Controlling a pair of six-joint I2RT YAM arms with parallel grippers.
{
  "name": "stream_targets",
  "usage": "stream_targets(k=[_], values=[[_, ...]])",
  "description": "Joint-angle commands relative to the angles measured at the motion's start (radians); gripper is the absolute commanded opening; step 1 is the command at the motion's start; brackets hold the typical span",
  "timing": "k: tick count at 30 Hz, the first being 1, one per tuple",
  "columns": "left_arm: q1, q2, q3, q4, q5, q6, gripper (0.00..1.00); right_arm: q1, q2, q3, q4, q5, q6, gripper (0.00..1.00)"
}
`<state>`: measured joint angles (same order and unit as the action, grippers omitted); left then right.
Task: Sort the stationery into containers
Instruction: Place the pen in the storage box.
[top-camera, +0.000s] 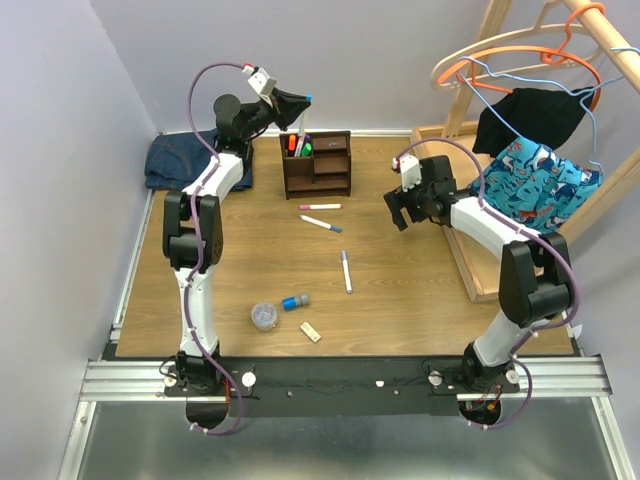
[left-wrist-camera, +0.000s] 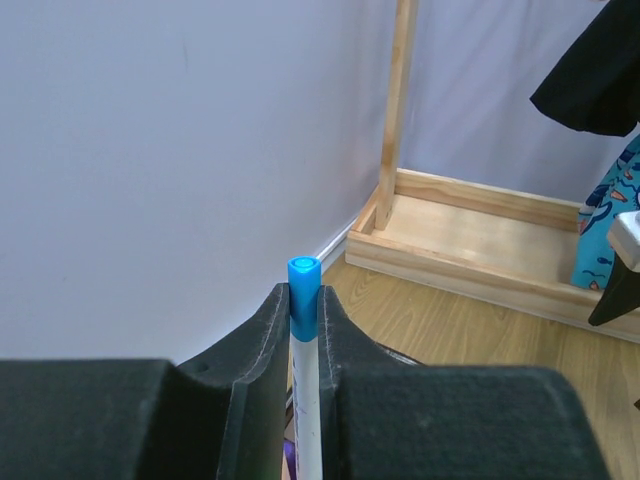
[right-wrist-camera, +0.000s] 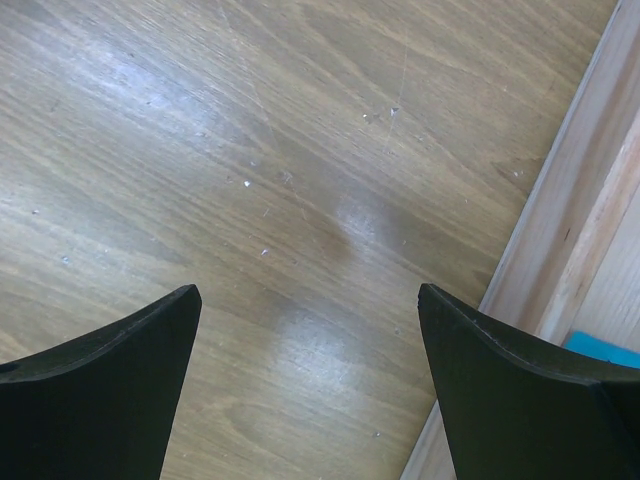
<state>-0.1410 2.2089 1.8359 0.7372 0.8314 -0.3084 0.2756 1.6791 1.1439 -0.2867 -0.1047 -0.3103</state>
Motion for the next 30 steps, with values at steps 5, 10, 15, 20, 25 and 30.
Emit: stream_targets(k=[5,10,15,20,25,30], values=[[0.037,0.083,-0.041,0.140,0.041,-0.057,0.17,0.004,0.077,0.072,0.000,0.042,-0.027,0.97],[0.046,0.126,-0.041,0.169,0.049,-0.072,0.17,0.010,0.123,0.105,-0.006,0.045,-0.033,0.97],[0.053,0.120,-0.116,0.214,0.067,-0.090,0.17,0.016,0.143,0.119,-0.002,0.051,-0.042,0.97],[0.076,0.086,-0.227,0.258,0.097,-0.087,0.17,0.023,0.142,0.113,0.003,0.053,-0.044,0.97],[0.084,0.081,-0.265,0.269,0.101,-0.090,0.17,0.027,0.128,0.093,0.007,0.051,-0.047,0.97],[0.084,0.038,-0.254,0.246,0.095,-0.078,0.38,0.036,0.117,0.096,0.004,0.049,-0.044,0.97]])
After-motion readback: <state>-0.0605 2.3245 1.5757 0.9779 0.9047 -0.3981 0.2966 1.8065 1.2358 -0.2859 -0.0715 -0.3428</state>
